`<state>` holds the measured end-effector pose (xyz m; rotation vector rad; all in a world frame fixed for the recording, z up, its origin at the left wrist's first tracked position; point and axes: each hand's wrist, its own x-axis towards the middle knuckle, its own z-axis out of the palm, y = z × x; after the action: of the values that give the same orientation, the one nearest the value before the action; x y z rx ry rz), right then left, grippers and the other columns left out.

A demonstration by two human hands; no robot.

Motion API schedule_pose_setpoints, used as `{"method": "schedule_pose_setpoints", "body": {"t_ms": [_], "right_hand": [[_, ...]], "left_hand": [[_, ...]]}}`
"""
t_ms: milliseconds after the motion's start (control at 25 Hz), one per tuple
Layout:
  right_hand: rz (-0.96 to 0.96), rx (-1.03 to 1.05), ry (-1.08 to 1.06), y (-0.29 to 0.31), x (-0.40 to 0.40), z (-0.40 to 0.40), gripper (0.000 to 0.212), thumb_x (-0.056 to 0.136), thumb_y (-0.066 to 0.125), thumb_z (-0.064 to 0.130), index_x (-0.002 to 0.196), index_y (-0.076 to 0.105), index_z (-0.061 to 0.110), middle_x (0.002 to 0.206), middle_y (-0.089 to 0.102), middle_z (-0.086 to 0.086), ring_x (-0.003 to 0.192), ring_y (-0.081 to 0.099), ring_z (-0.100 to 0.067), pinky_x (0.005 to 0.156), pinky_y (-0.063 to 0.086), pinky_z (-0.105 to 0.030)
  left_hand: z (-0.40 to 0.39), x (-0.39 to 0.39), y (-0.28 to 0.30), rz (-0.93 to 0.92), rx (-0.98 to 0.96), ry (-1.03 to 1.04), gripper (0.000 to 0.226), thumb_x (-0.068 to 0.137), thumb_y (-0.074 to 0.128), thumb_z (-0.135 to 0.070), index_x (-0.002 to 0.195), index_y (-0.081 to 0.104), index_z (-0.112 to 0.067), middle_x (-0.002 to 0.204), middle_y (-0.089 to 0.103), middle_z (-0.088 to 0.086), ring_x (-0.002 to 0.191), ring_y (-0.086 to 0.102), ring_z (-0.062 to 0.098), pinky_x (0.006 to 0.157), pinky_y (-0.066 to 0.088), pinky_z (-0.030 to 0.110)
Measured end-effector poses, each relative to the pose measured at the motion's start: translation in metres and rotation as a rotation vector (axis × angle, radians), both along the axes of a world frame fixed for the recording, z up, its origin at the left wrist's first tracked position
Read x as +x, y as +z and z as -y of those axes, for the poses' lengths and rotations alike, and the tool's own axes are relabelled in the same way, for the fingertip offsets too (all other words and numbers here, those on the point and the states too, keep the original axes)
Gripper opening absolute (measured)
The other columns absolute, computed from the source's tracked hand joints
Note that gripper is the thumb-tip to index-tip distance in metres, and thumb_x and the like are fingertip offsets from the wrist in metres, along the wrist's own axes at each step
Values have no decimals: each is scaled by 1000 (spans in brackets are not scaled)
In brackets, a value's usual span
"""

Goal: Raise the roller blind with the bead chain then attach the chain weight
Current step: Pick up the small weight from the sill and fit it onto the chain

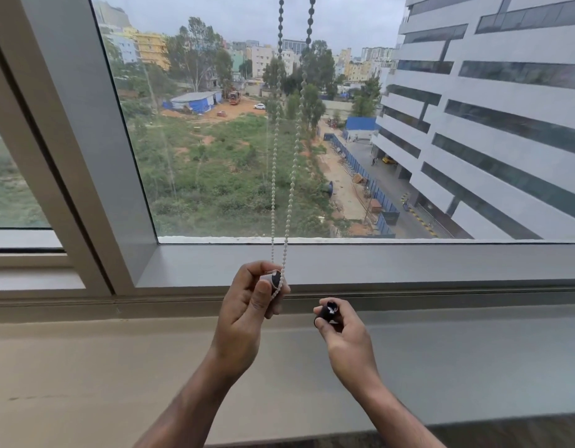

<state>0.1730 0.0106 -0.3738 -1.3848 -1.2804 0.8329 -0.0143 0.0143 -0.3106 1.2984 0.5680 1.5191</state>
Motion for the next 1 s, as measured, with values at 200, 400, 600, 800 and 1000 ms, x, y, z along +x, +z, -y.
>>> {"method": "schedule_pose_setpoints", "body": {"t_ms": [200, 400, 600, 800, 1000], "right_hand": [[-65, 28, 31, 12, -4, 10, 32, 94, 69, 5, 106, 67, 35, 98, 76, 7, 94, 72, -11, 92, 57, -31], [-165, 62, 124, 32, -16, 24, 26, 97, 70, 15, 114, 67, 35, 98, 75, -2, 97, 74, -17, 86, 58, -32], [-226, 49, 174, 44, -22, 32, 35, 99, 65, 12, 129, 65, 31, 101, 70, -6, 86, 72, -13, 69, 57, -27], [-279, 87, 102, 51, -19, 32, 29, 96, 70, 12, 109, 70, 38, 98, 76, 2, 76, 65, -9, 68, 52, -19], [-293, 83, 65, 49, -14, 30, 23, 99, 65, 15, 110, 73, 34, 95, 77, 8, 79, 63, -1, 69, 50, -20]], "left_hand": [[0, 0, -4, 18, 34, 37, 22, 97, 67, -25, 119, 62, -20, 118, 74, 19, 85, 72, 24, 76, 55, 27], [-4, -3, -7, 6, 26, 89, 36, 91, 72, -11, 126, 71, -21, 122, 75, 12, 112, 70, 16, 94, 55, 27], [-10, -7, -9, 19, -32, 188, 25, 83, 82, -14, 104, 72, -23, 118, 78, 8, 100, 69, 13, 86, 56, 23], [-15, -6, -17, 94, -136, 192, 22, 80, 79, -12, 96, 72, -25, 114, 79, 13, 107, 76, 24, 86, 59, 24], [-18, 4, -19, 44, -96, 94, 28, 90, 72, -11, 117, 74, -16, 113, 79, 13, 108, 76, 20, 92, 57, 23]]}}
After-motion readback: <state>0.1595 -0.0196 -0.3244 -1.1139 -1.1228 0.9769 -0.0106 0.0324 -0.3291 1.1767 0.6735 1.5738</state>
